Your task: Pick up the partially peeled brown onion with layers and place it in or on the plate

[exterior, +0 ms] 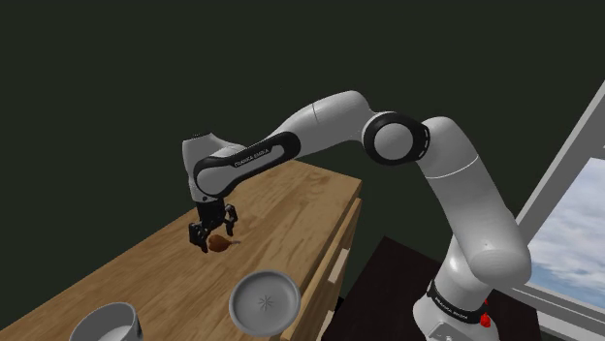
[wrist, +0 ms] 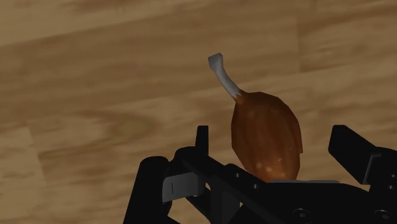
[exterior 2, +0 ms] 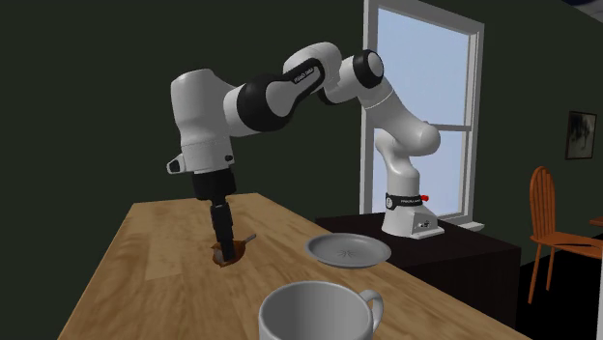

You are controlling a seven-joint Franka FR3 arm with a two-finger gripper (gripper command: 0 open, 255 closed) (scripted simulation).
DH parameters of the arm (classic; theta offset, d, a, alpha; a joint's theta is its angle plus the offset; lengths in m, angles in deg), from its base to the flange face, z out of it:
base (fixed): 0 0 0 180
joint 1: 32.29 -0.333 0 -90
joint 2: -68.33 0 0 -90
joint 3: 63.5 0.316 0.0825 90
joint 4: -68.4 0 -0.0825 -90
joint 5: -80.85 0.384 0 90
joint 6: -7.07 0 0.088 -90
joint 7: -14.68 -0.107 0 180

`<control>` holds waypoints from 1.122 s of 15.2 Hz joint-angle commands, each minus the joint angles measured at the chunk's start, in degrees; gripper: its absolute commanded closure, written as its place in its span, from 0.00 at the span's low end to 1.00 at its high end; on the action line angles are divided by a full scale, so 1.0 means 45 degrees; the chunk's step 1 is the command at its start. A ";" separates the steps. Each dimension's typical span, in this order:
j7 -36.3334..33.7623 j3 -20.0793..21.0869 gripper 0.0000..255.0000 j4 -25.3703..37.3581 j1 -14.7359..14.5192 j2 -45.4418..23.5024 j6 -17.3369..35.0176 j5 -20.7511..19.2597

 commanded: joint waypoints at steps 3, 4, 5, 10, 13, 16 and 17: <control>0.0000 0.0000 0.00 0.0002 -0.0001 -0.0002 0.0001 0.0000; 0.0000 0.0000 1.00 0.0002 -0.0001 -0.0002 0.0001 0.0000; 0.0000 0.0000 1.00 0.0002 -0.0001 -0.0002 0.0001 0.0000; 0.0000 -0.0001 1.00 0.0005 -0.0002 -0.0005 0.0000 -0.0001; -0.0001 0.0000 1.00 0.0002 -0.0001 -0.0004 0.0003 -0.0001; 0.0007 0.0049 1.00 0.0114 0.0023 0.0247 -0.0354 0.0062; 0.0010 0.0065 1.00 0.0159 0.0029 0.0326 -0.0475 0.0082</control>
